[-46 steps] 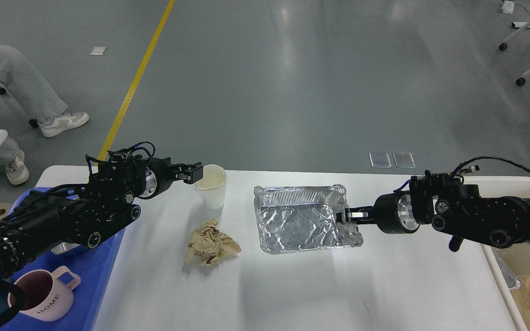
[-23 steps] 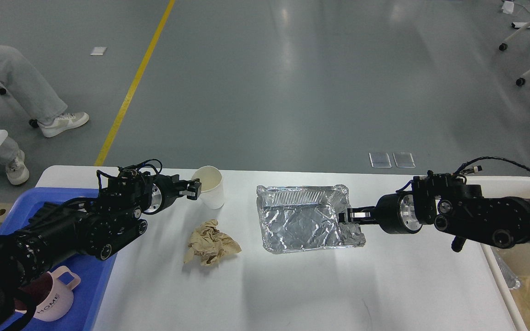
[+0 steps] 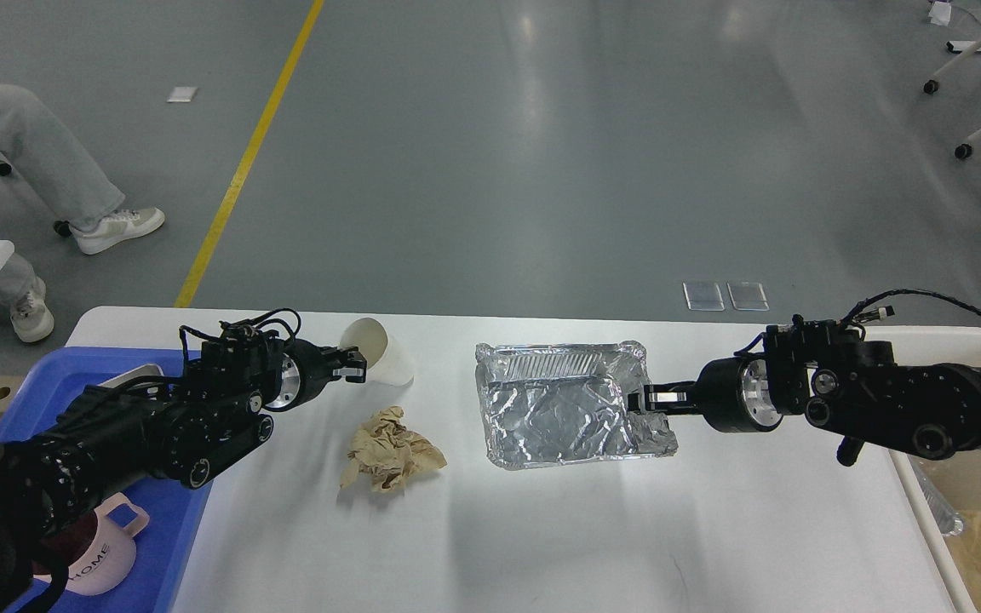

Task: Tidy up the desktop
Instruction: 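Lift the paper cup and lower it into the foil tray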

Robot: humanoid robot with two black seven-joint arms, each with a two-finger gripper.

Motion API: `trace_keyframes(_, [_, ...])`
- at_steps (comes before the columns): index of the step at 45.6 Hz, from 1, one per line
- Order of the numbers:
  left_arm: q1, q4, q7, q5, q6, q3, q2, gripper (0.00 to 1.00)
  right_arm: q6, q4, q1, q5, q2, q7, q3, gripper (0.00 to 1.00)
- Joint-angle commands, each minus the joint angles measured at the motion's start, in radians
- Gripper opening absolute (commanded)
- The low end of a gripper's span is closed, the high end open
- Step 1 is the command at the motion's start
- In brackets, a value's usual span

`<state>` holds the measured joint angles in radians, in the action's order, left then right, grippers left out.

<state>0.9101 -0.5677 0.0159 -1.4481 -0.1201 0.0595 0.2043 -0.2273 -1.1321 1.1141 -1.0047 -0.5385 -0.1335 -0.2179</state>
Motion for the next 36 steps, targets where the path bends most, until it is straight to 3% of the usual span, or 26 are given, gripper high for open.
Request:
trace_keyframes(1, [0.007, 0.000, -0.004, 0.000, -0.003, -0.012, 0.001, 0.01, -0.001, 0.000, 0.003, 0.000, 0.000, 0.000, 0.000, 0.00])
trace_keyframes(12, [0.084, -0.009, -0.028, 0.054, -0.089, 0.000, 0.021, 0.00, -0.001, 0.000, 0.003, 0.000, 0.000, 0.000, 0.000, 0.00])
trace_keyframes(16, [0.164, -0.041, -0.056, 0.112, -0.223, 0.005, 0.112, 0.00, -0.001, 0.000, 0.003, 0.000, -0.001, 0.000, 0.000, 0.00])
trace_keyframes(22, [0.269, -0.202, -0.065, 0.178, -0.334, 0.008, 0.250, 0.01, 0.000, 0.000, 0.003, 0.000, 0.000, 0.000, 0.000, 0.00])
trace_keyframes(28, [0.361, -0.380, -0.047, 0.216, -0.374, 0.017, 0.395, 0.02, -0.001, 0.000, 0.006, 0.000, 0.000, 0.000, 0.002, 0.00])
trace_keyframes(36, [0.467, -0.509, -0.024, 0.245, -0.476, 0.085, 0.512, 0.02, -0.001, -0.002, 0.012, 0.000, 0.000, 0.000, 0.002, 0.00])
